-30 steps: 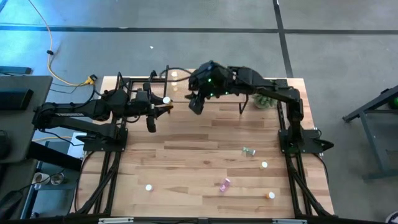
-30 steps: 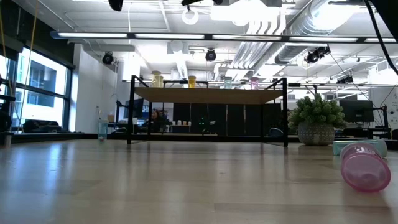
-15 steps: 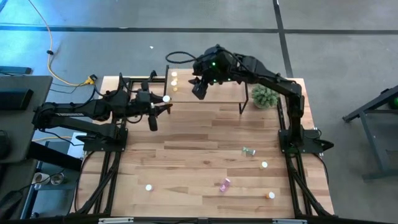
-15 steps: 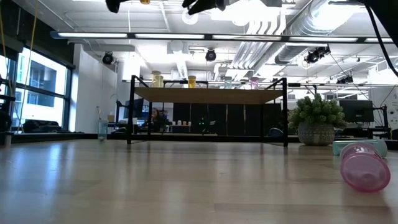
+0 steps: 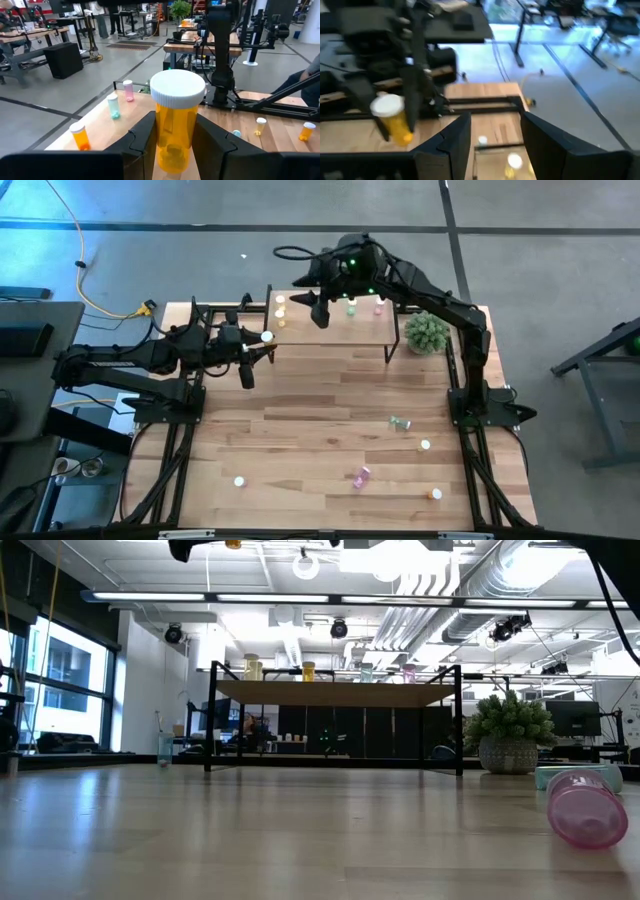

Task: Pick and place medicine bottles onto shelf by color
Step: Put the left orange pill bottle on the shelf aligned with the other orange pill bottle

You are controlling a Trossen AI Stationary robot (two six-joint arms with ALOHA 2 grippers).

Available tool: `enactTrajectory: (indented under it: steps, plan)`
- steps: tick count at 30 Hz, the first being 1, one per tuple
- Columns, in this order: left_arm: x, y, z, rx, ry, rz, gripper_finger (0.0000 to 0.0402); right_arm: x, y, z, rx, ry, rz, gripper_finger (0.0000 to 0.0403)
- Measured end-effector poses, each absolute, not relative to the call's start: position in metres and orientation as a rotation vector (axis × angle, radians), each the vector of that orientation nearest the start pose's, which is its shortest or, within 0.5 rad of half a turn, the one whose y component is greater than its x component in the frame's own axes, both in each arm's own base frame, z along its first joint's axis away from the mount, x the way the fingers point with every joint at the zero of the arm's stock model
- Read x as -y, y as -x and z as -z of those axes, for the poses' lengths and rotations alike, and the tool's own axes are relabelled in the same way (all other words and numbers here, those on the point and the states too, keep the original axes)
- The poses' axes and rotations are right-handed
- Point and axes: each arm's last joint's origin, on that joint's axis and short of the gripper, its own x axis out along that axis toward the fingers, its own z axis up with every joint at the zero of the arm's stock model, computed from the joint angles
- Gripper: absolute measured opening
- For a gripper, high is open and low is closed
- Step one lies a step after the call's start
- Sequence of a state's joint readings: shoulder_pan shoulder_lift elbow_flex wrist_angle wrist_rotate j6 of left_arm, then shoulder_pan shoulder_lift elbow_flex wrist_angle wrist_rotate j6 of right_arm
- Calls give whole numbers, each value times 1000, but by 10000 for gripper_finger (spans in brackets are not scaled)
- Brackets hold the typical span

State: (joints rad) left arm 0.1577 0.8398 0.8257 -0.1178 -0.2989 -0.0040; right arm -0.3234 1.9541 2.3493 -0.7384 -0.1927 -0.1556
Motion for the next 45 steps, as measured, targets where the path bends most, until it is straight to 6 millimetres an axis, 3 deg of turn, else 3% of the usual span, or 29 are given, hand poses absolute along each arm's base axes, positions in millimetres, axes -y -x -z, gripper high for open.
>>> enactTrajectory:
  steps: [14,20,29,37,45]
  plan:
    - [-37,-179,-338,-187,42,-461,95,134,-391,-472,-258,61,-24,219]
    - [-37,-179,-337,-192,55,-462,95,130,-403,-461,-284,53,-46,220]
    - [-37,-177,-328,-283,77,-470,95,111,-419,-449,-309,52,-102,220]
    - [-38,-175,-323,-335,63,-523,95,99,-443,-422,-371,10,-144,220]
    - [-38,-174,-322,-341,91,-529,95,78,-453,-415,-378,10,-221,220]
